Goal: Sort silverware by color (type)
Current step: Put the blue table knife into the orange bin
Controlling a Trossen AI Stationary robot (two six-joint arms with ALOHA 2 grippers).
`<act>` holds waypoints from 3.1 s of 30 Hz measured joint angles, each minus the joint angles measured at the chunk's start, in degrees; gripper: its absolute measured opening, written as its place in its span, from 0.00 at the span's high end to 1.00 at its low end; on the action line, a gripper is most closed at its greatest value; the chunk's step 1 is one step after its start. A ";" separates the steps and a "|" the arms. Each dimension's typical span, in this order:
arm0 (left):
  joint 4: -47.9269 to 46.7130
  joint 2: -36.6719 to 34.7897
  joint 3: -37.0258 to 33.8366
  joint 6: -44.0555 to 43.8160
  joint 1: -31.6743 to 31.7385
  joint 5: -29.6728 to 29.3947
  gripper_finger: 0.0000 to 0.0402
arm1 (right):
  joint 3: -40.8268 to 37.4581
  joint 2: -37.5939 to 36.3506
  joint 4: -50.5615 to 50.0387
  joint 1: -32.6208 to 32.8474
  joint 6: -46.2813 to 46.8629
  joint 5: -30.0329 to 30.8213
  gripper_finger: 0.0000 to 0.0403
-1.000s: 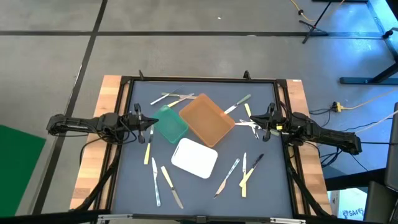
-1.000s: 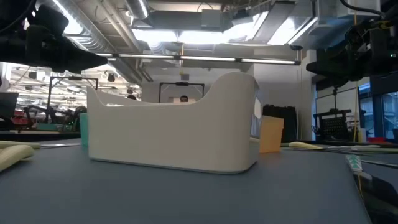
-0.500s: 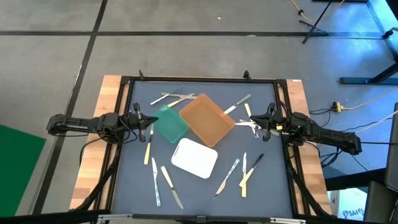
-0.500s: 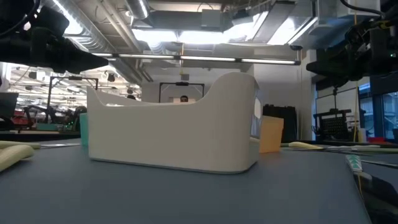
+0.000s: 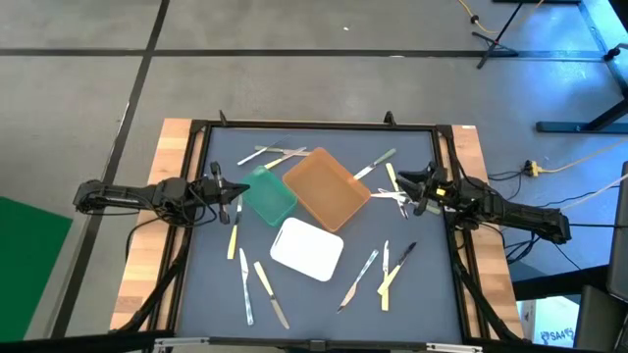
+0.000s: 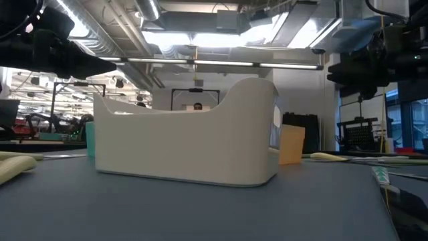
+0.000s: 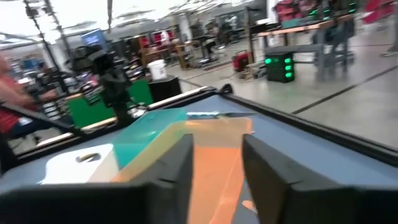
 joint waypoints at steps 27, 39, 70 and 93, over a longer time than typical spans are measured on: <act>0.01 -0.01 0.01 0.00 0.02 -0.09 1.00 | 23.70 18.18 -24.64 0.00 1.07 1.78 0.33; 0.00 -0.01 0.01 0.01 0.00 -0.13 1.00 | 44.57 46.77 -54.88 -0.77 1.15 5.71 0.33; -0.04 -0.01 0.01 0.01 0.00 -0.20 1.00 | 47.65 79.87 -64.29 -24.76 -30.40 -6.22 0.33; -0.07 0.00 0.01 -0.01 0.00 -0.17 1.00 | 37.58 80.74 -53.38 -24.76 -31.45 -3.23 0.33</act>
